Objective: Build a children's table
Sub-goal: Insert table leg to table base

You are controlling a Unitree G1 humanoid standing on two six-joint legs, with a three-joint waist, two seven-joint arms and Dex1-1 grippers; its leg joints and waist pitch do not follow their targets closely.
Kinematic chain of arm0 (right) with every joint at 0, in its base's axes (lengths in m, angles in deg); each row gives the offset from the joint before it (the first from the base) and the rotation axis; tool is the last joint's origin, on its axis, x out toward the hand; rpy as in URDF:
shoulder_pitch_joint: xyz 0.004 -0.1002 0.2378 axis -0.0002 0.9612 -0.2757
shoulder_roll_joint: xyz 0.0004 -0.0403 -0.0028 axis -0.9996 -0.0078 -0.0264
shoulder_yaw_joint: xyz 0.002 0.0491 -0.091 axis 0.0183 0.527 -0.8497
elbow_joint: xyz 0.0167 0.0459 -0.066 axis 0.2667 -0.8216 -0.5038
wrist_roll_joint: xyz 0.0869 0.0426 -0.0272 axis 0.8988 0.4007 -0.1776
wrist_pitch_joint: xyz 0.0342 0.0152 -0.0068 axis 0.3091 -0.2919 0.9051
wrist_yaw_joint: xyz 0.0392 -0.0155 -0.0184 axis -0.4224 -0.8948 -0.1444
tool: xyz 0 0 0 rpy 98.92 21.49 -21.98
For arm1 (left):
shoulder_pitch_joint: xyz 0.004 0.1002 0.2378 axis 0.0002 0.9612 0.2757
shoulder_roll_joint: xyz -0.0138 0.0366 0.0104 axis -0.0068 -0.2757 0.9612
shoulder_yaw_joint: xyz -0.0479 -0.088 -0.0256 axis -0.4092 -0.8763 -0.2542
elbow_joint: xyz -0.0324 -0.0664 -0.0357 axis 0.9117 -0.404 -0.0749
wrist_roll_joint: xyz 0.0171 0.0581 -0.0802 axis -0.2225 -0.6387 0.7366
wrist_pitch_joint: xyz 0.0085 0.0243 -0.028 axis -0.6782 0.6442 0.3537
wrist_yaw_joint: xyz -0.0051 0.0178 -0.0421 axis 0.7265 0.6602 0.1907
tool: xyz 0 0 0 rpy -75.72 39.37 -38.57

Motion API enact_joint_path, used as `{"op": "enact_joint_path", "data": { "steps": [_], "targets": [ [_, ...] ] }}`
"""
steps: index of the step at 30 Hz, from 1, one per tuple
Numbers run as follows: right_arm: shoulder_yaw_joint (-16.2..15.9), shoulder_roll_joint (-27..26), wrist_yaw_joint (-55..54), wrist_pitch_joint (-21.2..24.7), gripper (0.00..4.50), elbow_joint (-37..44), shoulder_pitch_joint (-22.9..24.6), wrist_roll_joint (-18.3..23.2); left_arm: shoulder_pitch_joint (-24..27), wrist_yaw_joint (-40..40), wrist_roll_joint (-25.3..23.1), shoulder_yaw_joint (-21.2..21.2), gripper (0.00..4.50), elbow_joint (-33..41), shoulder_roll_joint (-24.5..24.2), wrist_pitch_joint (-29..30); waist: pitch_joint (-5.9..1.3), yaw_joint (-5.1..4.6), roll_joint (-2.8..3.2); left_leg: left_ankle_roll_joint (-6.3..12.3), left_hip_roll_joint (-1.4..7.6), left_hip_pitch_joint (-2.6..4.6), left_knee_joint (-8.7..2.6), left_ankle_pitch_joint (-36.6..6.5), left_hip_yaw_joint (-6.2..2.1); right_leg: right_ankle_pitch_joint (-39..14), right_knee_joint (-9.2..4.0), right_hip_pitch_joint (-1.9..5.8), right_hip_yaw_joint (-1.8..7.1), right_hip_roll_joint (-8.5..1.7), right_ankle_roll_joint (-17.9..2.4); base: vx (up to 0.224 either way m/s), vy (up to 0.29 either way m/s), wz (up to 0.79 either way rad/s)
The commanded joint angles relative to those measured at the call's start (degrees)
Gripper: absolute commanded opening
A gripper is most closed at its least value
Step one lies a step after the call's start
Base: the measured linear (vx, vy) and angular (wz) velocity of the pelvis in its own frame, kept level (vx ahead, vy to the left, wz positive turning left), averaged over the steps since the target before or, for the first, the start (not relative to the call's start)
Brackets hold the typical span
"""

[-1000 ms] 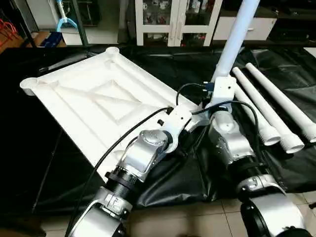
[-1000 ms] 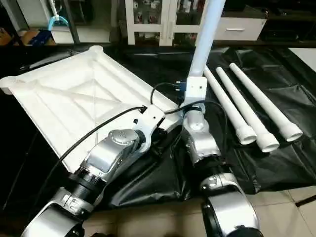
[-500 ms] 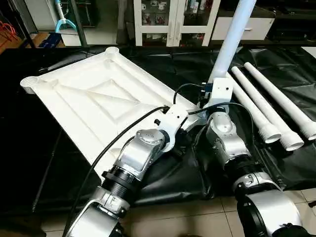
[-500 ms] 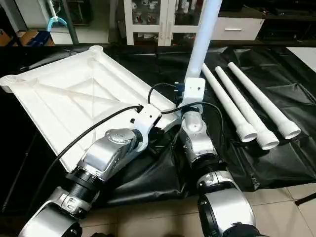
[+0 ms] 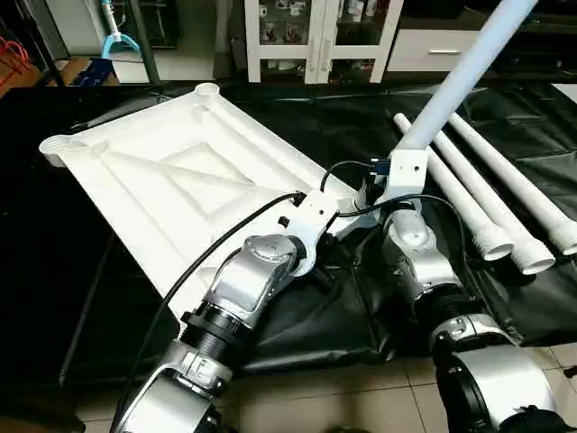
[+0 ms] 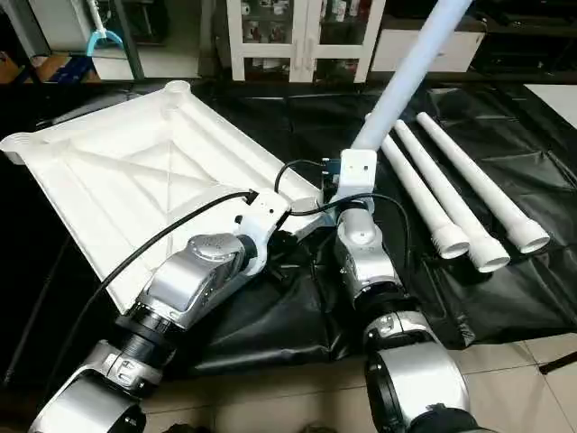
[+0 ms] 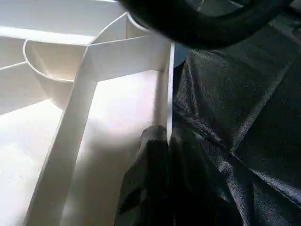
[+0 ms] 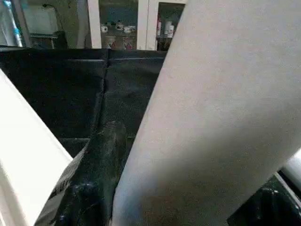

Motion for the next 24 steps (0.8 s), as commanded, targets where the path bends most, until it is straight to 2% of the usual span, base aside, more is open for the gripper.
{"op": "enact_joint_path", "data": {
  "steps": [1, 7, 14, 18, 21, 22, 23, 24],
  "targets": [
    [1.9, 2.4, -0.8, 2.3, 2.7, -3.5, 2.0, -0.8, -0.6, 1.4, -0.6, -2.8, 0.0, 3.1, -2.2, 0.1, -4.05, 0.31, 0.1, 8.06, 3.9, 1.72, -2.79, 0.9, -1.7, 18.9, -2.2, 2.61, 2.44, -5.02, -17.2, 0.0, 0.0, 0.0],
    [2.0, 2.4, 0.6, 2.3, 2.56, -3.4, 1.9, -0.9, -0.7, 1.3, -0.5, -2.6, 0.0, 3.0, -2.5, 0.0, -4.07, 0.39, 0.03, 8.46, 3.81, 1.58, -2.62, 0.8, -1.67, 18.7, -2.11, 2.6, 2.44, -4.99, -17.4, 0.0, 0.0, 0.0],
    [2.6, 2.2, 1.8, 2.3, 2.25, -3.3, 2.2, -1.0, -0.3, -0.8, -0.2, -1.3, 0.0, 3.3, -3.6, -0.9, -3.91, 0.63, 0.2, 6.67, 3.9, 1.77, -2.75, -2.3, -1.61, 13.2, -2.43, 2.26, 2.5, -4.91, -17.3, 0.0, 0.0, 0.0],
    [2.7, 2.1, 2.5, 2.3, 2.18, -3.0, 2.4, -1.1, 0.0, -1.4, -0.2, -0.7, 0.0, 3.4, -4.1, -1.4, -3.96, 0.6, 0.23, 6.27, 3.82, 1.68, -2.73, -2.2, -1.62, 13.7, -2.35, 2.29, 2.54, -4.87, -17.2, 0.0, 0.0, 0.0],
    [2.6, 2.1, 4.3, 1.8, 2.17, -2.5, 2.7, -0.9, 0.1, -1.9, -0.4, -0.2, 0.0, 3.3, -4.6, -2.0, -4.05, 0.62, 0.25, 6.69, 3.73, 1.6, -2.61, -1.4, -1.62, 15.5, -2.21, 2.37, 2.55, -4.89, -17.3, 0.0, 0.0, 0.0],
    [2.6, 2.2, 5.5, 1.7, 2.16, -1.9, 3.0, -0.7, 0.3, -2.9, -0.7, 0.5, 0.0, 3.4, -5.3, -3.3, -4.07, 0.61, 0.2, 6.8, 3.71, 1.57, -2.59, -1.4, -1.61, 15.7, -2.18, 2.41, 2.55, -4.9, -17.3, 0.0, 0.0, 0.0],
    [2.7, 2.2, 7.2, 1.9, 2.15, -1.1, 3.3, -0.1, 0.7, -4.3, -0.8, 1.4, 0.0, 3.7, -6.3, -4.8, -4.21, 0.77, 0.49, 7.19, 3.71, 1.55, -2.52, -1.2, -1.69, 16.1, -2.15, 2.51, 2.54, -5.0, -17.3, 0.0, 0.0, 0.0],
    [2.2, 2.6, 11.7, 2.9, 2.14, 1.1, 4.3, 0.8, 1.8, -8.9, -1.2, 3.8, 0.0, 4.6, -9.0, -9.1, -4.17, 0.79, 0.4, 7.36, 3.75, 1.52, -2.58, -1.3, -1.78, 16.0, -2.23, 2.52, 2.48, -5.0, -17.2, 0.0, 0.0, 0.0]
  ]
}}
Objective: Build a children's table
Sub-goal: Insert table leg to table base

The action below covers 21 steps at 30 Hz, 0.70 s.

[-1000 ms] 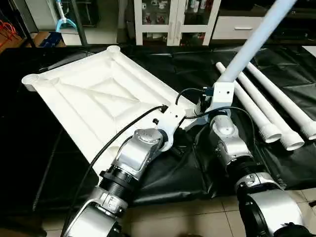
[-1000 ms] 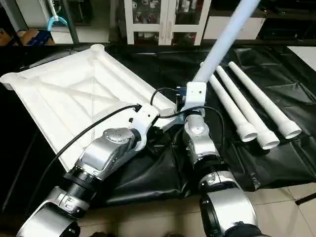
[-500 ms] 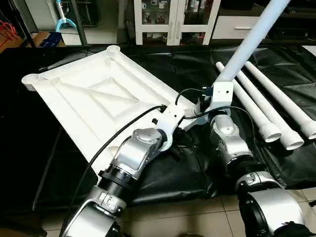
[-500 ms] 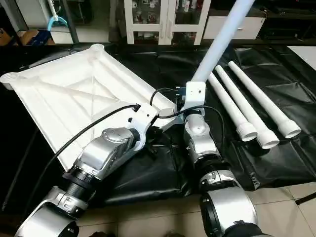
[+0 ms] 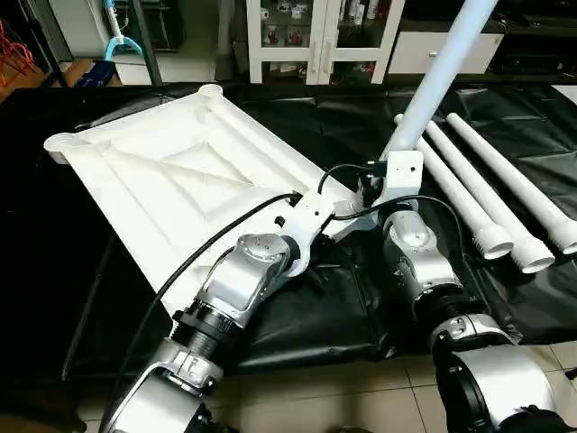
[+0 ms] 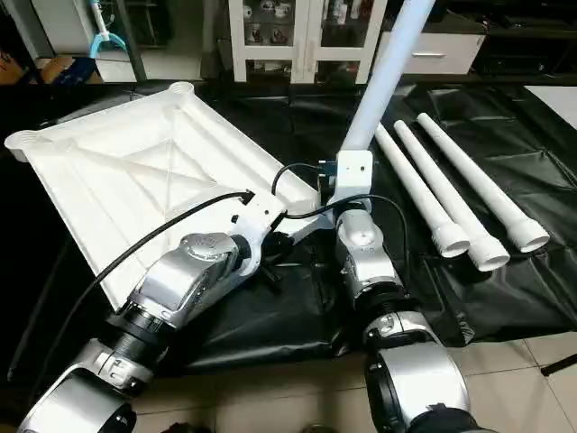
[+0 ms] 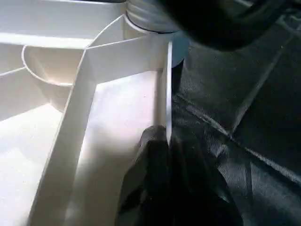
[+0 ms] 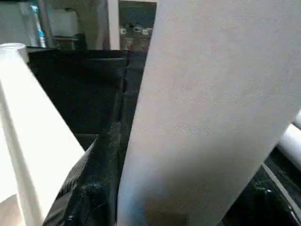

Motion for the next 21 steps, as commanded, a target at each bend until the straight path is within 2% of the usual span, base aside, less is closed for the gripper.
{"op": "enact_joint_path", "data": {
  "steps": [1, 3, 4, 5, 6, 9, 10, 11, 12, 15, 16, 17, 18, 19, 21],
  "targets": [
    [1.1, 2.4, 3.6, 2.9, 2.13, -0.7, 2.8, 0.5, 0.9, -3.6, -1.6, 0.1, 0.0, 3.5, -3.7, -5.3, -4.13, 0.46, 0.32, 7.39, 3.72, 1.42, -3.09, -1.9, -1.85, 15.6, -2.93, 2.91, 2.35, -4.96, -17.1, 0.0, 0.0, 0.0],
    [0.3, 3.3, 9.7, 3.9, 2.09, 2.0, 4.2, 1.8, 1.9, -8.8, -2.5, 2.7, 0.0, 3.8, -7.5, -9.9, -3.89, 0.42, 0.5, 7.25, 3.84, 1.72, -3.18, -2.5, -1.79, 14.4, -3.08, 2.59, 2.36, -4.81, -17.3, 0.0, 0.0, 0.0],
    [0.3, 3.4, 10.1, 4.0, 2.08, 2.2, 4.4, 1.9, 2.0, -9.2, -2.5, 2.8, 0.0, 3.8, -7.8, -10.1, -3.8, 0.61, 0.57, 6.83, 3.91, 1.78, -3.31, -3.5, -1.78, 12.6, -3.26, 2.56, 2.39, -4.87, -17.3, 0.0, 0.0, 0.0],
    [-0.6, 5.0, 16.8, 4.7, 2.08, 6.1, 6.9, 3.5, 3.4, -14.8, -2.0, 4.0, 0.0, 4.6, -11.6, -13.0, -3.95, 0.89, 1.07, 6.08, 4.04, 1.92, -3.34, -4.5, -1.87, 11.0, -3.3, 2.62, 2.45, -5.01, -17.2, 0.0, 0.0, 0.0],
    [-0.7, 5.4, 18.1, 4.8, 2.06, 6.9, 7.5, 3.8, 3.6, -15.3, -1.9, 4.0, 0.0, 4.7, -12.3, -12.4, -3.87, 1.04, 0.96, 5.77, 4.08, 1.98, -3.45, -4.9, -1.83, 10.7, -3.45, 2.57, 2.42, -4.95, -17.0, 0.0, 0.0, 0.0],
    [-1.7, 7.7, 24.1, 5.8, 1.99, 11.4, 10.6, 5.1, 5.0, -20.6, -0.6, 3.7, 0.0, 5.1, -16.1, -16.1, -3.88, 1.02, 1.12, 4.2, 4.11, 2.12, -3.71, -4.9, -1.86, 11.3, -3.07, 2.42, 2.36, -4.63, -17.1, 0.0, 0.0, 0.0],
    [-2.1, 9.1, 27.7, 6.3, 1.99, 14.0, 12.3, 5.8, 5.6, -22.9, 0.0, 3.6, 0.0, 5.0, -18.0, -18.4, -3.78, 1.21, 1.44, 3.59, 4.16, 2.37, -3.8, -5.7, -1.84, 11.0, -3.29, 2.23, 2.34, -4.62, -16.9, 0.0, 0.0, 0.0],
    [-2.3, 9.6, 29.0, 6.4, 1.98, 14.9, 12.9, 6.0, 5.8, -23.8, 0.3, 3.5, 0.0, 5.0, -18.7, -19.0, -3.91, 1.25, 1.25, 3.32, 4.08, 2.26, -3.79, -5.9, -1.87, 11.6, -3.12, 2.51, 2.42, -4.66, -16.7, 0.0, 0.0, 0.0],
    [-3.4, 11.6, 34.6, 5.8, 1.98, 18.3, 15.2, 6.5, 6.4, -26.9, 1.3, 3.1, 0.0, 4.5, -20.7, -21.3, -3.88, 1.27, 1.48, 3.43, 4.02, 2.21, -3.8, -6.0, -1.88, 12.1, -3.14, 2.48, 2.46, -4.65, -16.6, 0.0, 0.0, 0.0],
    [-4.3, 13.7, 39.4, 3.8, 1.98, 20.7, 17.1, 6.2, 6.7, -29.1, 2.3, 2.4, 0.0, 3.6, -22.0, -23.1, -3.92, 1.57, 1.2, 3.48, 4.01, 2.34, -3.76, -6.4, -1.71, 12.7, -3.13, 2.37, 2.49, -4.66, -16.5, 0.0, 0.0, 0.0],
    [-4.2, 14.2, 41.1, 2.5, 1.98, 21.1, 17.6, 6.4, 6.7, -29.5, 2.5, 2.1, 0.0, 3.3, -22.3, -23.5, -3.91, 1.93, 1.17, 3.5, 3.99, 2.3, -3.64, -6.5, -1.63, 12.2, -3.19, 2.4, 2.57, -4.83, -16.6, 0.0, 0.0, 0.0],
    [-4.0, 15.0, 42.7, 0.6, 1.98, 21.5, 18.4, 6.5, 6.6, -29.7, 2.7, 1.9, 0.0, 3.1, -22.5, -23.9, -3.88, 2.02, 0.86, 3.57, 4.0, 2.29, -3.7, -6.2, -1.58, 11.9, -3.19, 2.33, 2.6, -4.82, -16.7, 0.0, 0.0, 0.0],
    [-4.0, 15.3, 43.0, 0.1, 1.98, 21.7, 18.7, 6.5, 6.6, -29.9, 2.7, 1.9, 0.0, 3.2, -22.5, -24.0, -3.87, 2.16, 0.99, 3.56, 4.04, 2.3, -3.68, -6.2, -1.61, 11.5, -3.14, 2.28, 2.6, -4.91, -16.8, 0.0, 0.0, 0.0],
    [-3.8, 15.4, 43.6, -0.7, 1.97, 22.2, 19.2, 6.9, 6.7, -29.7, 2.6, 1.9, 0.0, 3.2, -22.5, -24.3, -3.96, 2.21, 0.78, 3.44, 4.05, 2.25, -3.68, -5.7, -1.66, 11.1, -3.13, 2.44, 2.57, -4.87, -16.7, 0.0, 0.0, 0.0],
    [-2.1, 15.3, 43.8, -0.2, 1.96, 24.6, 20.4, 8.9, 6.9, -28.9, 2.4, 1.7, 0.0, 3.1, -22.4, -25.6, -3.9, 2.23, 0.83, 3.4, 3.95, 2.27, -3.67, -5.6, -1.62, 10.3, -3.2, 2.39, 2.61, -4.78, -16.7, 0.0, 0.0, 0.0]
  ]
}}
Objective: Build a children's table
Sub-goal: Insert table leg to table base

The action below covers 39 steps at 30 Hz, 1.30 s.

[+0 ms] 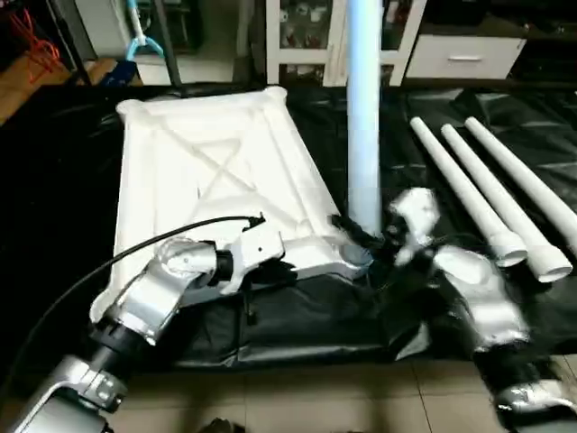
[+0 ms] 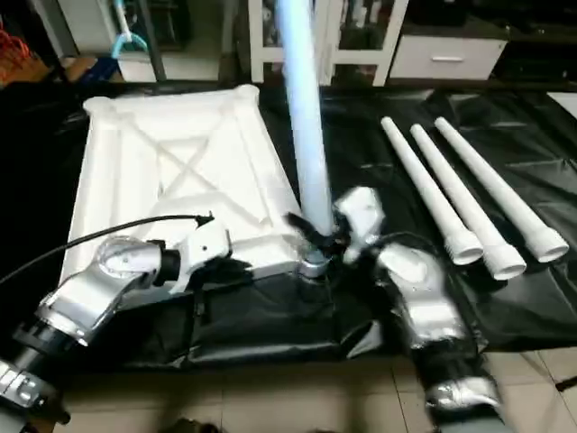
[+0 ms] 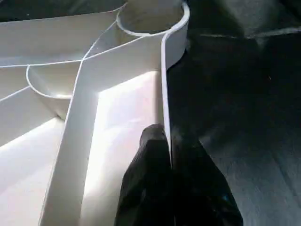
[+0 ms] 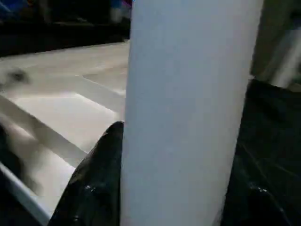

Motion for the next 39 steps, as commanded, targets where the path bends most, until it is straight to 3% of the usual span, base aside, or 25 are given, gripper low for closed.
{"op": "enact_joint_path", "data": {
  "steps": [1, 5, 10, 11, 12, 15, 17, 19, 21, 22, 23, 27, 28, 29, 30, 31, 32, 33, 35, 39],
  "targets": [
    [2.6, 0.0, -0.1, 1.3, 1.94, 0.8, 1.9, 1.8, 0.4, 0.4, -0.6, -1.4, 0.0, -0.1, -0.4, -2.1, -3.96, -0.22, 0.07, 3.51, 3.9, 2.16, -3.84, -5.7, -1.69, 9.8, -3.32, 2.31, 2.59, -4.67, -16.5, 0.0, 0.0, 0.0],
    [6.0, -1.5, -1.8, 3.2, 1.94, 3.9, 1.5, 5.7, 0.4, 2.6, -0.3, -2.1, 0.0, -1.3, 1.3, -4.3, -4.29, -0.42, 0.07, 5.09, 3.75, 1.66, -3.57, -4.2, -1.83, 10.2, -3.03, 2.58, 2.51, -4.86, -16.6, 0.0, 0.0, 0.0],
    [8.3, -2.0, -2.2, 4.0, 1.93, 5.6, -0.3, 9.1, 0.3, 2.7, -1.4, -1.9, 0.0, -2.9, 1.3, -8.7, -4.52, -0.1, 0.33, 5.73, 3.83, 1.97, -3.31, -3.5, -1.69, 8.8, -3.13, 2.28, 2.52, -4.82, -16.3, 0.0, 0.0, 0.0],
    [8.6, -1.9, -2.1, 4.3, 1.93, 6.1, -0.4, 9.1, 0.0, 4.0, -2.1, -2.3, 0.0, -3.5, 1.3, -10.0, -4.61, -0.02, 0.39, 5.99, 3.81, 1.97, -3.21, -2.6, -1.68, 9.7, -2.96, 2.22, 2.48, -4.74, -16.1, 0.0, 0.0, 0.0],
    [8.9, -1.7, -2.0, 4.7, 1.93, 6.8, -0.5, 8.9, -0.2, 3.1, -1.6, -2.8, 0.44, -4.2, 1.2, -10.6, -4.6, -0.02, 0.37, 6.08, 3.77, 1.9, -3.2, -2.3, -1.67, 10.1, -2.92, 2.25, 2.47, -4.72, -16.0, 0.0, 0.0, 0.0],
    [8.5, -0.7, -2.1, 6.5, 1.93, 10.0, 0.1, 8.0, -0.5, -0.2, 1.5, -5.4, 0.55, -3.9, -0.5, -9.2, -4.78, 0.25, 0.74, 6.16, 3.61, 1.9, -3.05, -1.3, -1.72, 11.5, -2.61, 2.26, 2.41, -4.7, -16.0, 0.0, 0.0, 0.0],
    [7.7, 0.2, -3.9, 8.3, 1.93, 12.0, 0.5, 6.2, -0.8, -1.6, 3.9, -7.8, 0.77, -2.6, -1.8, -6.8, -4.82, 0.24, 0.63, 5.92, 3.63, 2.03, -3.1, -0.8, -1.71, 12.4, -2.46, 2.17, 2.28, -4.49, -16.4, 0.0, 0.0, 0.0],
    [6.8, 0.9, -4.9, 9.7, 1.93, 12.9, 0.4, 4.9, -1.1, -3.0, 5.1, -9.0, 0.92, -2.1, -3.0, -5.5, -4.69, 0.25, 1.0, 5.35, 3.54, 2.12, -3.15, -2.3, -1.65, 10.5, -2.64, 1.98, 2.25, -4.54, -16.5, 0.0, 0.0, 0.0],
    [6.6, 1.1, -5.9, 10.5, 1.93, 13.2, 0.2, 4.2, -1.1, -3.8, 6.3, -10.0, 0.99, -1.5, -3.5, -4.4, -4.57, 0.18, 0.88, 4.39, 3.53, 2.16, -3.28, -3.7, -1.64, 8.2, -2.83, 2.03, 2.32, -4.54, -16.5, 0.0, 0.0, 0.0],
    [6.7, 1.1, -7.0, 11.5, 1.93, 13.4, -0.2, 3.7, -1.2, -5.0, 7.9, -10.9, 1.08, -0.6, -4.1, -2.8, -4.56, 0.22, 1.17, 4.12, 3.5, 2.18, -3.29, -4.1, -1.65, 7.8, -2.85, 2.0, 2.32, -4.54, -16.5, 0.0, 0.0, 0.0],
    [6.9, 1.1, -8.1, 12.2, 1.93, 13.6, -0.6, 3.0, -1.4, -6.1, 9.9, -12.1, 1.24, 0.3, -4.4, -0.8, -4.56, 0.21, 1.19, 3.01, 3.55, 2.3, -3.38, -4.1, -1.61, 7.6, -2.75, 1.93, 2.33, -4.47, -16.8, 0.0, 0.0, 0.0],
    [6.5, 1.9, -11.1, 14.2, 1.93, 15.6, -1.6, 0.0, -3.8, -3.7, 18.8, -18.4, 1.51, 3.1, -1.8, 6.6, -4.57, 0.32, 1.33, 1.91, 3.33, 2.31, -3.22, -4.6, -1.47, 8.3, -2.57, 1.96, 2.35, -4.38, -17.4, 0.0, 0.0, 0.0],
    [5.8, 2.0, -11.9, 15.1, 1.93, 16.9, -1.9, -1.3, -6.3, 1.6, 22.1, -21.8, 1.51, 3.2, 1.6, 8.8, -4.53, 0.42, 1.3, 1.69, 3.34, 2.35, -3.21, -4.6, -1.42, 8.3, -2.63, 1.94, 2.34, -4.35, -17.5, 0.0, 0.0, 0.0],
    [4.5, 2.0, -12.8, 16.2, 1.93, 18.7, -2.3, -3.1, -10.2, 10.7, 27.9, -27.0, 1.62, 2.9, 7.4, 11.7, -4.52, 0.75, 1.36, 0.7, 3.56, 2.55, -3.03, -6.2, -1.21, 8.6, -2.57, 2.03, 2.38, -4.44, -18.6, 0.0, 0.0, 0.0],
    [3.8, 1.9, -13.1, 16.7, 1.93, 19.5, -2.5, -4.0, -11.6, 14.4, 33.3, -29.7, 1.62, 3.4, 10.6, 13.8, -4.59, 1.16, 1.54, 0.31, 3.5, 2.51, -2.81, -6.7, -1.34, 8.8, -2.5, 2.09, 2.31, -4.62, -19.2, 0.0, 0.0, 0.0],
    [3.3, 1.8, -13.3, 16.9, 1.93, 19.9, -2.6, -4.5, -12.2, 16.3, 36.9, -31.2, 1.82, 3.8, 12.4, 15.3, -4.46, 1.47, 1.21, 0.86, 3.32, 2.07, -2.87, -6.9, -1.49, 7.6, -2.86, 2.33, 2.42, -4.9, -19.1, 0.0, 0.0, 0.0],
    [2.2, 1.5, -13.8, 17.7, 1.93, 20.9, -3.0, -5.4, -12.9, 18.9, 44.0, -33.4, 1.88, 4.9, 15.6, 17.9, -4.44, 1.52, 1.34, 0.87, 3.29, 1.81, -2.91, -6.8, -1.61, 7.0, -2.74, 2.57, 2.41, -4.98, -18.5, 0.0, 0.0, 0.0],
    [1.7, 1.4, -13.9, 18.0, 1.93, 21.4, -3.2, -5.9, -12.8, 19.4, 45.3, -33.4, 1.88, 5.4, 16.6, 18.3, -4.39, 1.51, 0.94, 1.22, 3.27, 1.93, -2.9, -6.5, -1.53, 7.4, -2.87, 2.38, 2.44, -4.7, -18.3, 0.0, 0.0, 0.0],
    [-0.6, 1.1, -14.1, 19.7, 1.93, 23.9, -3.7, -7.8, -12.6, 23.0, 46.2, -32.6, 2.01, 7.4, 20.3, 19.4, -4.44, 1.09, 0.86, 3.08, 2.93, 1.49, -2.59, -4.7, -1.53, 7.7, -3.01, 2.72, 2.52, -4.46, -16.9, 0.0, 0.0, 0.0],
    [-1.5, 0.4, -15.3, 22.4, 1.93, 26.5, -3.6, -8.3, -13.3, 25.7, 48.1, -35.1, 2.34, 9.2, 23.2, 22.4, -4.47, 0.83, 1.14, 3.35, 2.99, 1.52, -2.6, -5.0, -1.62, 3.9, -3.42, 2.6, 2.5, -4.2, -15.0, 0.0, 0.0, 0.0]
  ]
}}
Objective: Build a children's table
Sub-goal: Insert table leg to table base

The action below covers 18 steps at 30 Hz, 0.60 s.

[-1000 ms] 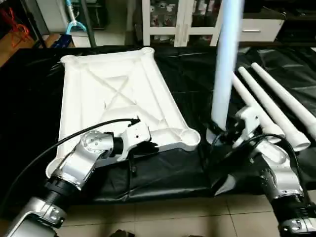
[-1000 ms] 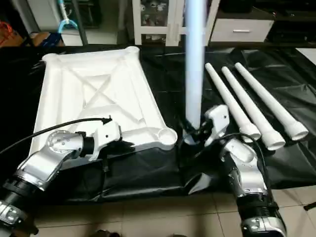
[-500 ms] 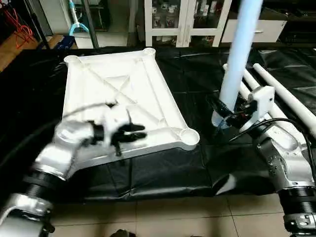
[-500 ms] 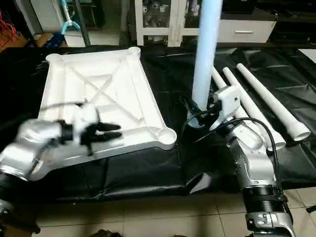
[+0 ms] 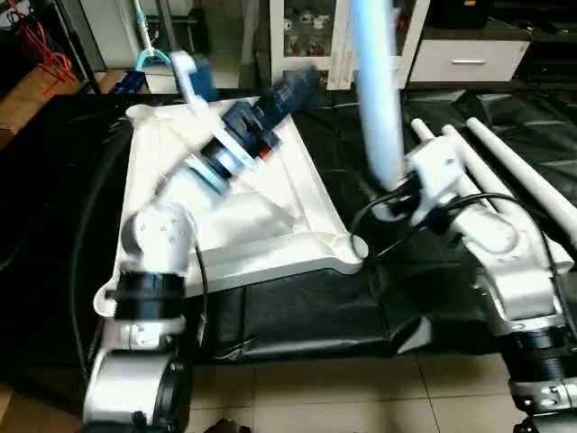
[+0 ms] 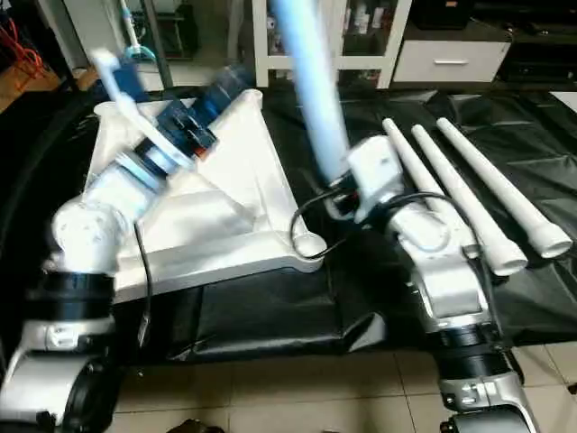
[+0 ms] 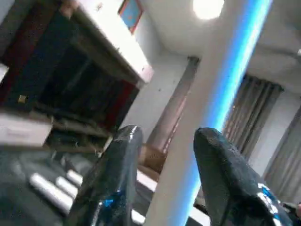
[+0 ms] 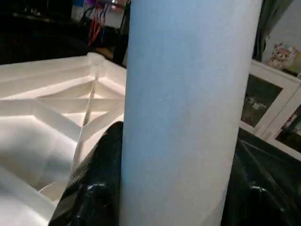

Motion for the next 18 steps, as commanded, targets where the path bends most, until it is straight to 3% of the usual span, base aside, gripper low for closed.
{"op": "enact_joint_path", "data": {
  "steps": [1, 5, 7, 10, 14, 18],
  "targets": [
    [-0.2, -0.8, -1.9, 2.7, 1.93, 3.6, -0.4, -0.3, -1.1, 3.3, 4.1, -3.1, 2.34, 2.8, 1.4, 3.3, -4.22, 0.04, -0.13, 2.88, 3.01, 1.79, -3.32, -5.7, -1.69, 2.9, -4.39, 2.63, 2.47, -4.2, -15.0, 0.0, 0.0, 0.0],
    [-0.9, -1.1, -2.8, 5.4, 1.93, 5.2, 0.3, -1.4, -0.4, 6.0, 9.5, -4.2, 2.76, 5.9, 1.0, 6.0, -4.27, 0.01, -0.05, 2.08, 3.03, 1.77, -3.43, -5.7, -1.79, 4.3, -4.06, 2.62, 2.45, -3.95, -15.3, 0.0, 0.0, 0.0],
    [-1.4, -0.9, -2.4, 5.8, 1.93, 5.4, 0.5, -1.8, -0.3, 6.0, 9.6, -4.1, 3.1, 6.1, 0.8, 6.1, -4.25, -0.04, -0.03, 2.07, 3.0, 1.76, -3.44, -5.6, -1.79, 4.6, -4.08, 2.57, 2.43, -3.87, -15.1, 0.0, 0.0, 0.0],
    [-4.0, 1.1, 0.1, 9.6, 1.93, 6.2, 2.0, -2.9, -0.8, 5.3, 10.0, -4.6, 3.19, 6.7, 0.9, 5.7, -4.13, -0.04, -0.08, 1.61, 2.95, 1.89, -3.43, -6.2, -1.69, 3.0, -4.42, 2.65, 2.58, -3.97, -14.2, 0.0, 0.0, 0.0],
    [-5.8, 2.4, 0.9, 13.6, 1.93, 7.5, 3.6, -4.1, -0.4, 5.6, 7.3, -3.5, 3.61, 8.7, 0.6, 5.8, -4.17, 0.26, -0.19, 1.25, 3.09, 1.84, -3.52, -5.9, -1.77, 3.7, -4.33, 2.7, 2.62, -4.12, -13.9, 0.0, 0.0, 0.0],
    [-7.1, 3.5, 2.2, 15.5, 1.93, 8.7, 3.7, -4.8, 0.3, 5.5, 1.5, 0.1, 3.65, 8.1, -1.2, 3.0, -4.02, 0.09, -0.13, 0.84, 3.1, 1.89, -3.63, -6.6, -1.89, 1.5, -4.62, 2.72, 2.68, -4.1, -12.6, 0.0, 0.0, 0.0]
  ]
}}
